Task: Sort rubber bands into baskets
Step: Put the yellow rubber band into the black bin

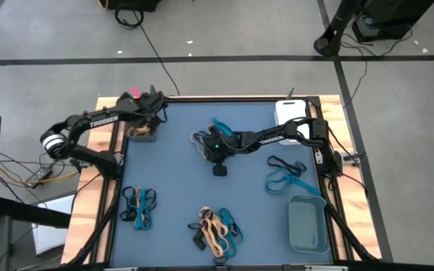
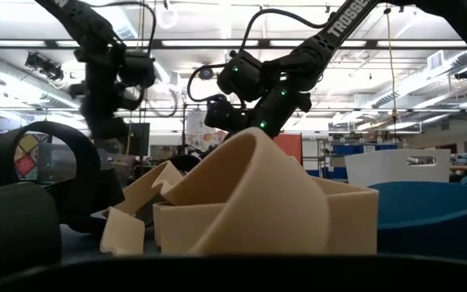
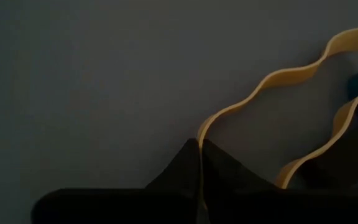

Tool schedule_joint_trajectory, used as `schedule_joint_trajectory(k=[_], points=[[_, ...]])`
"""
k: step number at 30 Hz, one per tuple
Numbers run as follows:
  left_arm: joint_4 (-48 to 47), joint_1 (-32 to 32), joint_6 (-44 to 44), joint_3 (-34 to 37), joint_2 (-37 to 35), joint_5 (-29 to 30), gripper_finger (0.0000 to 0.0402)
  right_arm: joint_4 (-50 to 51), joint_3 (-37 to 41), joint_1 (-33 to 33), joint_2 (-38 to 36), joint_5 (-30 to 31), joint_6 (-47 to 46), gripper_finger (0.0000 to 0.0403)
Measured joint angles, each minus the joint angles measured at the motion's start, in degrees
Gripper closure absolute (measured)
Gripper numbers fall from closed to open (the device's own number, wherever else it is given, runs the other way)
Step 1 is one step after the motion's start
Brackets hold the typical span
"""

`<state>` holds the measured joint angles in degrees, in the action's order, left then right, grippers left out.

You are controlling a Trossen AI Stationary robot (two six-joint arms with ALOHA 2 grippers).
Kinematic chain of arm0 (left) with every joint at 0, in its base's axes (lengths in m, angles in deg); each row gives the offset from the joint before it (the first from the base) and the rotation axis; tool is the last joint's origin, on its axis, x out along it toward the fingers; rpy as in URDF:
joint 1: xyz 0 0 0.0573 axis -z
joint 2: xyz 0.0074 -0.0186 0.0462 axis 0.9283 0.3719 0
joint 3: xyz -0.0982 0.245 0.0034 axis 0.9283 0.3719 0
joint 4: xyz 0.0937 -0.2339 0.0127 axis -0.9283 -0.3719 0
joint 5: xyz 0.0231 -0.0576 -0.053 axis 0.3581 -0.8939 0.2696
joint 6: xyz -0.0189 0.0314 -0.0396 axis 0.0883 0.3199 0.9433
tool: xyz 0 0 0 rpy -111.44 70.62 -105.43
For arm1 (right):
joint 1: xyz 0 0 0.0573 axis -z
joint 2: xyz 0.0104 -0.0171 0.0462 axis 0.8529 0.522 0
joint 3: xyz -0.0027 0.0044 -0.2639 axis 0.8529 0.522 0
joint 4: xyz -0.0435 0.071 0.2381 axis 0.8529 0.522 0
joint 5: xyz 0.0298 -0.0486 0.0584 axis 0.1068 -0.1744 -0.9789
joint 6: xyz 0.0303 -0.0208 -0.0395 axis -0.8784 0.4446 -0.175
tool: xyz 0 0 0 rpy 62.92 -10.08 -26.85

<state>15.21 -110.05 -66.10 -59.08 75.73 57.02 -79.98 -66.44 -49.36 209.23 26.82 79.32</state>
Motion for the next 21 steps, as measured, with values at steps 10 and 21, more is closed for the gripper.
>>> schedule_joint_trajectory(k=[10,21], points=[[-5.1,-3.5,5.5,0.1,0.3,-5.6,0.0320,0.1,0.0,0.0,0.0,0.0,-1.1,0.0359],[-5.5,-3.5,4.6,0.0,-0.6,-6.2,0.0182,-0.3,0.1,-0.5,-1.1,4.8,1.4,0.0389]])
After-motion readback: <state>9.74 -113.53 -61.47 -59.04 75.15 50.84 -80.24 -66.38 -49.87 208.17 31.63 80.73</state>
